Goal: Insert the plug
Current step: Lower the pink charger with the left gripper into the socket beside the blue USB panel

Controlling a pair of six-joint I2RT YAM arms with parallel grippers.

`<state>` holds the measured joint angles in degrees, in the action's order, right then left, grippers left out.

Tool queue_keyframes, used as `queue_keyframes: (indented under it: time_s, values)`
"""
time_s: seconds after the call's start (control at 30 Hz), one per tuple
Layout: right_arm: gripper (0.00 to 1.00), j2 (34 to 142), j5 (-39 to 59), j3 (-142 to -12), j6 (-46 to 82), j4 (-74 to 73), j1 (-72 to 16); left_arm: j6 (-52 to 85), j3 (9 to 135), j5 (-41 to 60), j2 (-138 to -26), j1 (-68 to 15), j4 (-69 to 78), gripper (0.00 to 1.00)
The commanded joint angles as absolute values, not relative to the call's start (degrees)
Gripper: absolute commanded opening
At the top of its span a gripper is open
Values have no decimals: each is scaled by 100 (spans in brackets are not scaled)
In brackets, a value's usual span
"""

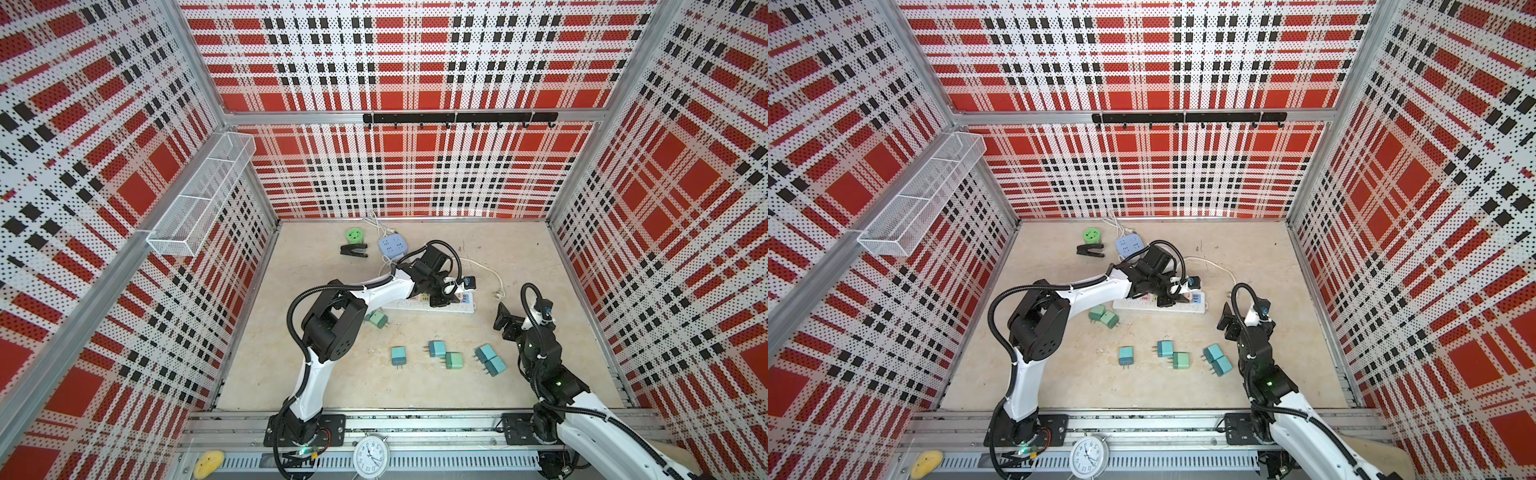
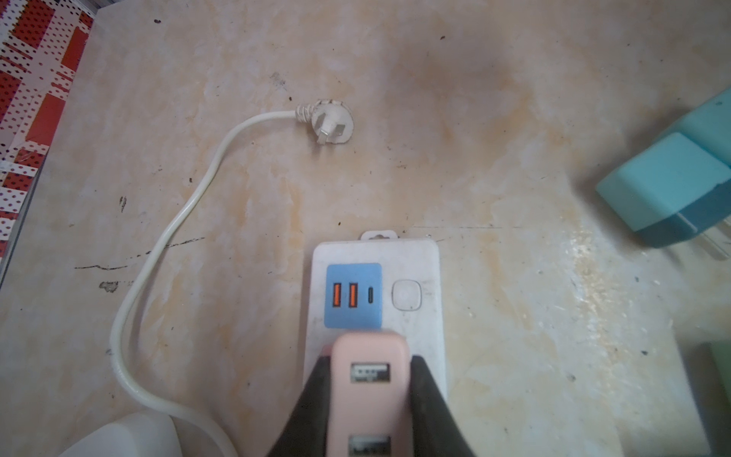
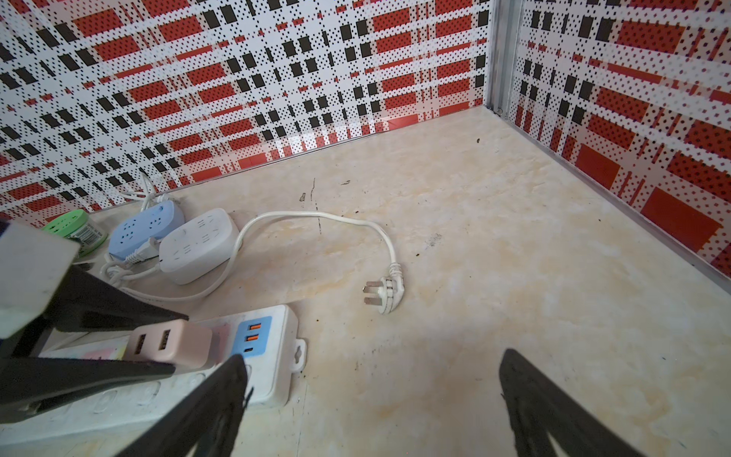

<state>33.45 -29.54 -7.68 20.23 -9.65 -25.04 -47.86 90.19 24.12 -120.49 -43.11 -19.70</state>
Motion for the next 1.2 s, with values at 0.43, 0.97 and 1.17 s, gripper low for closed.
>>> queue_keyframes:
  time_s: [0.43, 0.97, 1.17]
  values:
    - [100, 3417, -2914, -921, 2101, -1198, -2487, -4905, 8894, 2397, -11939, -4254, -2216, 0]
    - [100, 3438, -2908, -932, 2107, -1196, -2488, -4619, 9170, 2836, -12435, -4118, -2402, 0]
    - [100, 3442, -2899, -935, 2108, -1183, -2487, -4567, 9303, 2601, -12571, -4143, -2390, 0]
